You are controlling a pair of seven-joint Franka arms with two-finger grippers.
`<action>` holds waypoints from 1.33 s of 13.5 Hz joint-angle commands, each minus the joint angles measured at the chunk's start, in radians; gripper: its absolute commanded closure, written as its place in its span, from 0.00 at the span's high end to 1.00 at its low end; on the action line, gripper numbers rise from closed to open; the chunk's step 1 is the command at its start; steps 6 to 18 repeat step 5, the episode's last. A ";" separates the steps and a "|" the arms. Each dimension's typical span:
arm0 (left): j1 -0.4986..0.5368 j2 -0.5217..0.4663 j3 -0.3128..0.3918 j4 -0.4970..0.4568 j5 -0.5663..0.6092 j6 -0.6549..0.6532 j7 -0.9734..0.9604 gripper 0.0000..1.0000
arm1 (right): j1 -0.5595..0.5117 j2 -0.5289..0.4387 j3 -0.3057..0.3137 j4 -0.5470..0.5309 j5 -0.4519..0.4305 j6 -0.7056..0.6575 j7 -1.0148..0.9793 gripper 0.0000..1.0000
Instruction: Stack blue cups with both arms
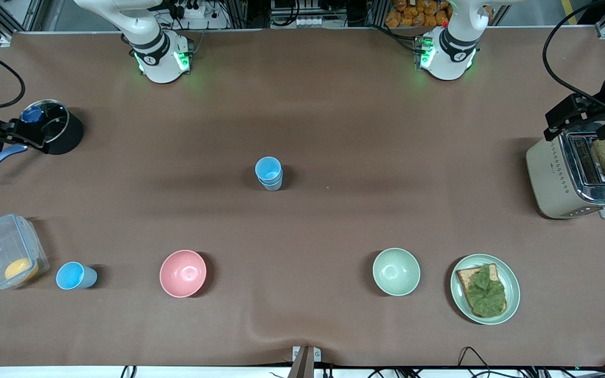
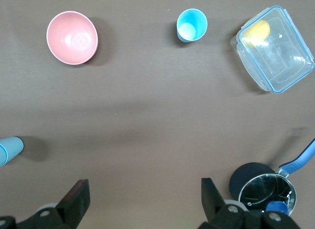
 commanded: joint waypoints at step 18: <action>-0.006 0.016 0.009 -0.008 -0.011 0.005 0.015 1.00 | 0.006 -0.005 -0.003 0.004 -0.021 -0.010 0.003 1.00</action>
